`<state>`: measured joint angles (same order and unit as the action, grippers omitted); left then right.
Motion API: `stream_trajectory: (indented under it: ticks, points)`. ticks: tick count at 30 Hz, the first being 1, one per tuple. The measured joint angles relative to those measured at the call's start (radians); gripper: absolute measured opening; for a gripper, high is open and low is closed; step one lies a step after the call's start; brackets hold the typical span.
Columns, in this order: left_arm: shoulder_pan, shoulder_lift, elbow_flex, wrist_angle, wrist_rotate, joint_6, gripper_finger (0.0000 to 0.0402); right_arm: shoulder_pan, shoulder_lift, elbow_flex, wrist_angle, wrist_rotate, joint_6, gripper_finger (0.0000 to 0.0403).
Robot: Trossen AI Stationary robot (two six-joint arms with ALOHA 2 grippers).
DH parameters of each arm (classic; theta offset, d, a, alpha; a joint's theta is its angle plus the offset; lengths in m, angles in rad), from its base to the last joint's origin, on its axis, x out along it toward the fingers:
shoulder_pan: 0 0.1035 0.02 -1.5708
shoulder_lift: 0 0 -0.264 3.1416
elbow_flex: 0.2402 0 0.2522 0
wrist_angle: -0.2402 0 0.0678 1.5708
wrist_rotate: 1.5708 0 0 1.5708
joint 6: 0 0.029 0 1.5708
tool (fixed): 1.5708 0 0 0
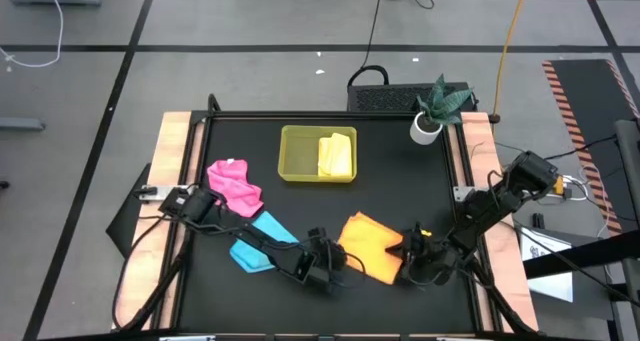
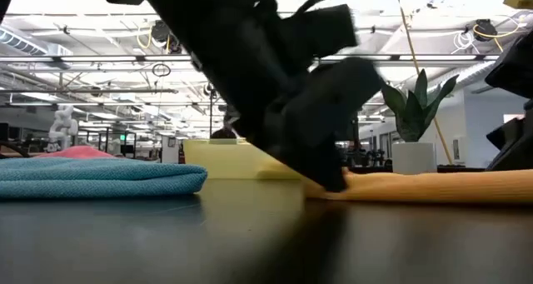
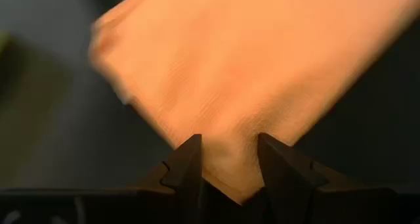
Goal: Fold microfiber towels
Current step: Fold the orange microfiber cloth
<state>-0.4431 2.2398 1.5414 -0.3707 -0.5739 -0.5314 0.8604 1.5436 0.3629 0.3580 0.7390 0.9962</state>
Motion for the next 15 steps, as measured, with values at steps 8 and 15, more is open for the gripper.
stream_trajectory:
  ticks: [8, 15]
  points:
    - [-0.005, -0.023, -0.002, -0.14, -0.078, -0.151, 0.0152, 0.087, 0.0, 0.014, 0.224, -0.008, -0.168, 0.0]
    - [-0.025, -0.03, -0.002, 0.051, -0.04, -0.035, 0.0152, 0.067, -0.034, 0.01, 0.109, 0.089, -0.204, 0.0]
